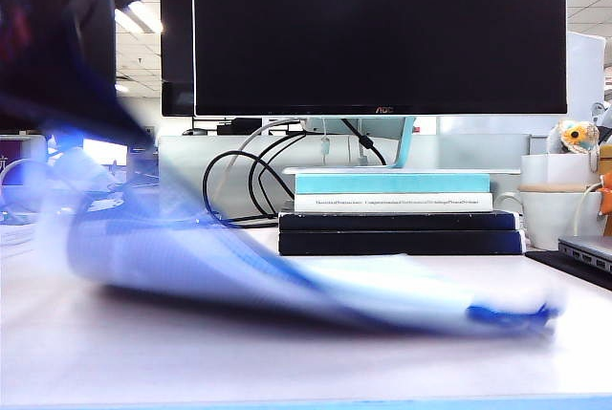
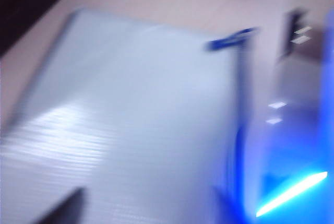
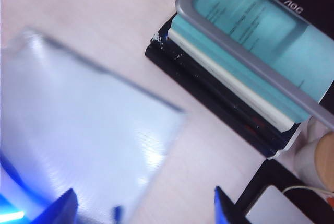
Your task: Pick up the transparent plastic file bag with a blue zipper and close its zipper.
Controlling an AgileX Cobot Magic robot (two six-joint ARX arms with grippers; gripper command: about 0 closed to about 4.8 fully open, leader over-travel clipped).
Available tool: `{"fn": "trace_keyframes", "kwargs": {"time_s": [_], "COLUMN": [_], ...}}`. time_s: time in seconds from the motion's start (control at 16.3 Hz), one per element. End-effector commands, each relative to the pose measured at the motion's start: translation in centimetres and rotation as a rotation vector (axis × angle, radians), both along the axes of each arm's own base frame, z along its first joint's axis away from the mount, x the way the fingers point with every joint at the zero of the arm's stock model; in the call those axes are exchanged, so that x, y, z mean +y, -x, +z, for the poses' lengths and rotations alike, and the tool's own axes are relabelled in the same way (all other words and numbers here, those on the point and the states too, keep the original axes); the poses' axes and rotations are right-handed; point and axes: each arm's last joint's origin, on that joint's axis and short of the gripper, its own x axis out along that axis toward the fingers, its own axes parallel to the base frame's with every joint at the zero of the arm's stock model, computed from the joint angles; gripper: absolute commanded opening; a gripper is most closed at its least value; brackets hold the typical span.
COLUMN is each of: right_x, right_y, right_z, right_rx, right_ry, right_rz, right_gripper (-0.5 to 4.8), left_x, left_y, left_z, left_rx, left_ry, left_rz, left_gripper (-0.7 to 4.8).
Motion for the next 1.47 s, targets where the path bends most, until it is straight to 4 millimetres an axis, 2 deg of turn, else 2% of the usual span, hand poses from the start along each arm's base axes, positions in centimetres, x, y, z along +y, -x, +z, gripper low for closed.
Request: {"fn": "trace_keyframes", "kwargs": {"time_s": [0.06, 0.18, 0.25, 0.31, 0.49, 0.61, 0.8, 0.86, 0.98, 1.11, 1.17, 1.35, 1.41, 1.47], "right_x": [0.0, 0.0, 0.1, 0.0, -0.5, -1.4, -3.1, -3.7, -5.1, -6.3, -7.3, -8.7, -9.5, -10.4], "right_y": [0.2, 0.2, 0.2, 0.3, 0.9, 2.1, 4.7, 5.5, 7.7, 9.7, 11.1, 12.9, 13.6, 14.6], "right_z": [0.0, 0.1, 0.1, 0.5, 2.3, 3.8, 5.7, 6.2, 7.0, 6.9, 6.3, 3.5, 1.4, -0.5], "right_rx": [0.003, 0.01, 0.018, -0.004, -0.114, -0.203, -0.338, -0.392, -0.535, -0.633, -0.684, -0.719, -0.74, -0.775], "right_ry": [-0.003, -0.02, -0.048, -0.082, -0.189, -0.248, -0.282, -0.301, -0.366, -0.408, -0.419, -0.396, -0.352, -0.332], "right_rz": [0.004, 0.02, 0.013, -0.008, -0.043, -0.056, -0.119, -0.14, -0.179, -0.222, -0.27, -0.335, -0.432, -0.526], "right_gripper": [3.36, 3.36, 3.32, 3.32, 3.32, 3.32, 3.32, 3.22, 2.65, 2.61, 2.61, 2.6, 2.3, 1.62], "left_x": [-0.4, -0.3, -0.1, 0.4, 1.8, 3.3, 5.3, 5.9, 7.1, 8.0, 8.6, 8.7, 8.5, 8.5], "left_y": [0.0, -0.2, -0.4, -0.3, 1.4, 3.2, 5.7, 6.3, 7.4, 8.1, 8.7, 9.2, 9.3, 9.4], "left_z": [2.3, 4.4, 5.6, 7.7, 11.0, 12.6, 14.4, 14.7, 15.1, 14.9, 14.5, 13.0, 11.7, 10.9], "left_rx": [0.084, 0.03, -0.012, -0.08, -0.219, -0.322, -0.426, -0.452, -0.49, -0.498, -0.497, -0.498, -0.496, -0.5], "left_ry": [0.194, 0.169, 0.118, 0.045, 0.05, 0.05, 0.082, 0.086, 0.087, 0.088, 0.102, 0.145, 0.191, 0.229], "left_rz": [-0.095, -0.01, 0.103, 0.264, 0.394, 0.511, 0.63, 0.661, 0.738, 0.814, 0.842, 0.856, 0.879, 0.895], "left_gripper": [4.79, 4.79, 4.79, 4.65, 2.47, 1.76, 1.72, 1.72, 1.72, 1.72, 1.72, 1.63, 1.17, 1.15]}}
